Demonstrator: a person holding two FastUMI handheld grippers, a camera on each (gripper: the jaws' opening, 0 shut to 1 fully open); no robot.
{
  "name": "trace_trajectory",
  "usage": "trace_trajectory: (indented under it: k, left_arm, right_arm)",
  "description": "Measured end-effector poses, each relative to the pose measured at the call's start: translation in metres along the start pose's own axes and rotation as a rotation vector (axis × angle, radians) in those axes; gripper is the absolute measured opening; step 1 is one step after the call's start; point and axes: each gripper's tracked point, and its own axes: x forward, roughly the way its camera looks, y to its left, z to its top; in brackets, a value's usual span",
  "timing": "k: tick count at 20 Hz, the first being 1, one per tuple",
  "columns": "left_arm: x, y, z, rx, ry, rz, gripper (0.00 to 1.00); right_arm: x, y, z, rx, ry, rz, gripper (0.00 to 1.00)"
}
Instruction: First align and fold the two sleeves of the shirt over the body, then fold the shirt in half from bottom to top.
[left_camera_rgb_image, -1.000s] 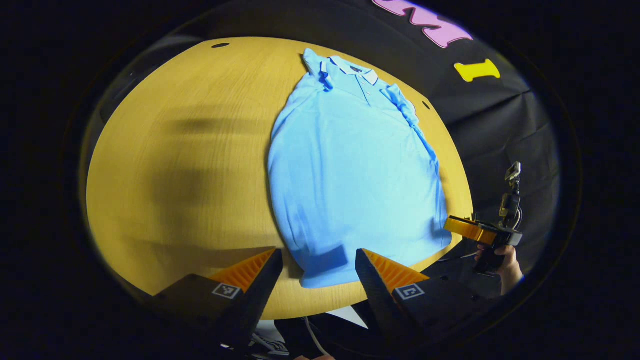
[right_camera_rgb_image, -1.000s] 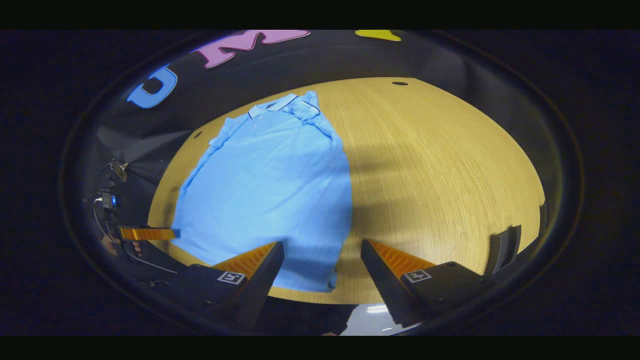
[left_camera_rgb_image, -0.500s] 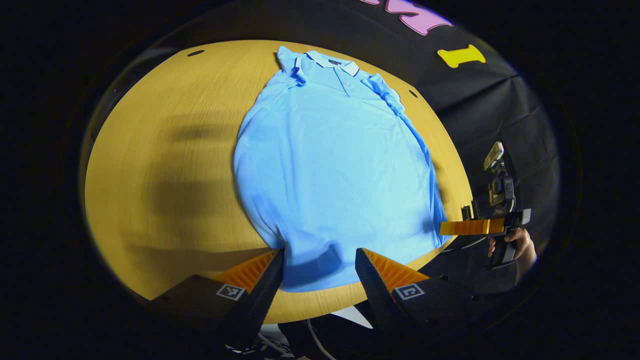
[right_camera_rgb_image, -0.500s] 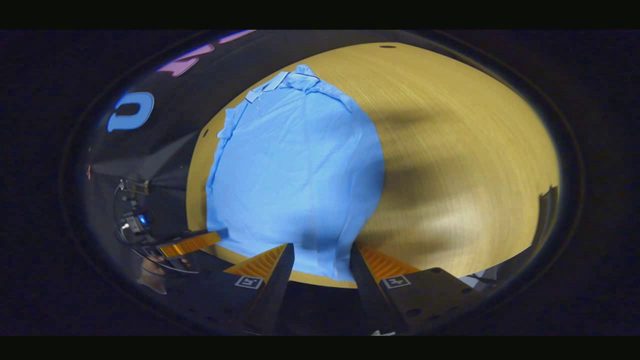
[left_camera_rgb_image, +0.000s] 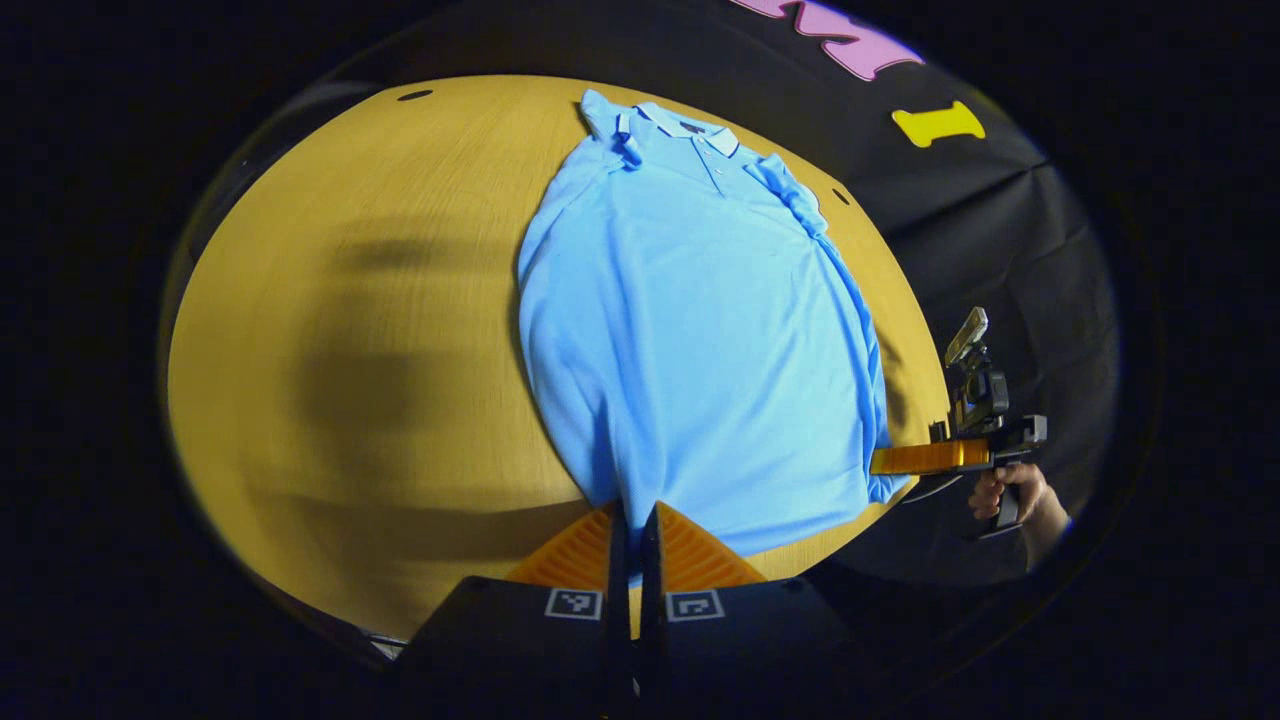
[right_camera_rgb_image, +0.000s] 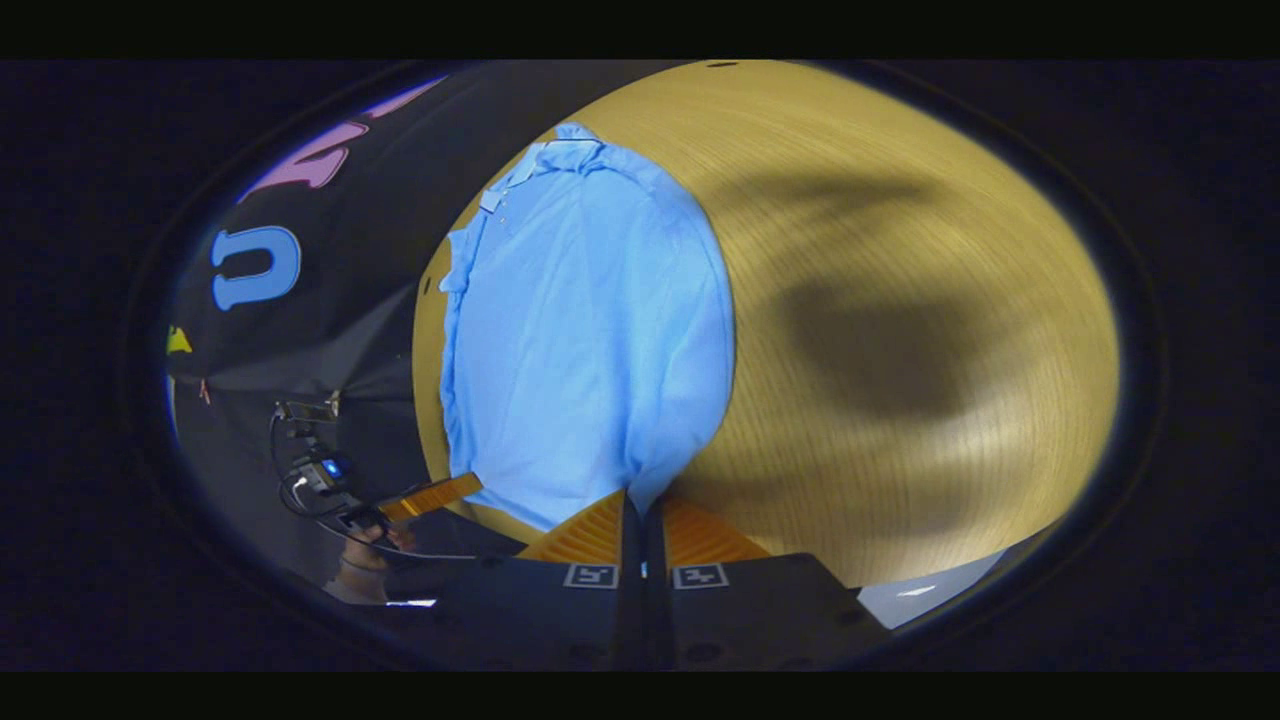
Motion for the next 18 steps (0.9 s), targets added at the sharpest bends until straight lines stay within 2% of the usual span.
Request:
trace_trajectory:
  k: [1, 3, 4, 7, 9, 10, 13, 14, 15, 18]
  left_arm:
    - [-0.002, -0.002, 0.002, -0.001, -0.005, -0.007, 0.08]
    - [-0.010, -0.004, 0.008, 0.035, -0.026, -0.014, 0.07]
    - [-0.015, -0.005, 0.012, 0.060, -0.036, -0.018, 0.07]
    - [-0.034, -0.011, 0.034, 0.120, -0.096, -0.025, 0.07]
    - [-0.050, -0.020, 0.058, 0.151, -0.155, -0.037, 0.07]
    - [-0.058, -0.024, 0.073, 0.169, -0.188, -0.037, 0.07]
    - [-0.080, -0.036, 0.127, 0.195, -0.291, -0.024, 0.06]
    - [-0.087, -0.042, 0.150, 0.187, -0.328, -0.028, 0.07]
    - [-0.092, -0.048, 0.174, 0.173, -0.363, -0.034, 0.07]
    - [-0.102, -0.057, 0.257, 0.128, -0.453, -0.026, 0.07]
  right_arm:
    - [-0.004, -0.001, 0.000, -0.054, -0.007, -0.008, 0.01]
    - [-0.012, 0.014, 0.008, -0.114, -0.023, 0.037, 0.00]
    - [-0.019, 0.027, 0.014, -0.127, -0.038, 0.070, 0.05]
    - [-0.039, 0.061, 0.045, -0.164, -0.123, 0.174, 0.09]
    - [-0.052, 0.075, 0.072, -0.199, -0.179, 0.207, 0.03]
    - [-0.059, 0.084, 0.087, -0.215, -0.206, 0.221, 0.00]
    - [-0.079, 0.109, 0.137, -0.273, -0.290, 0.260, 0.09]
    - [-0.085, 0.118, 0.157, -0.299, -0.314, 0.265, 0.00]
    - [-0.088, 0.125, 0.177, -0.327, -0.342, 0.269, 0.05]
    - [-0.098, 0.151, 0.255, -0.388, -0.418, 0.291, 0.09]
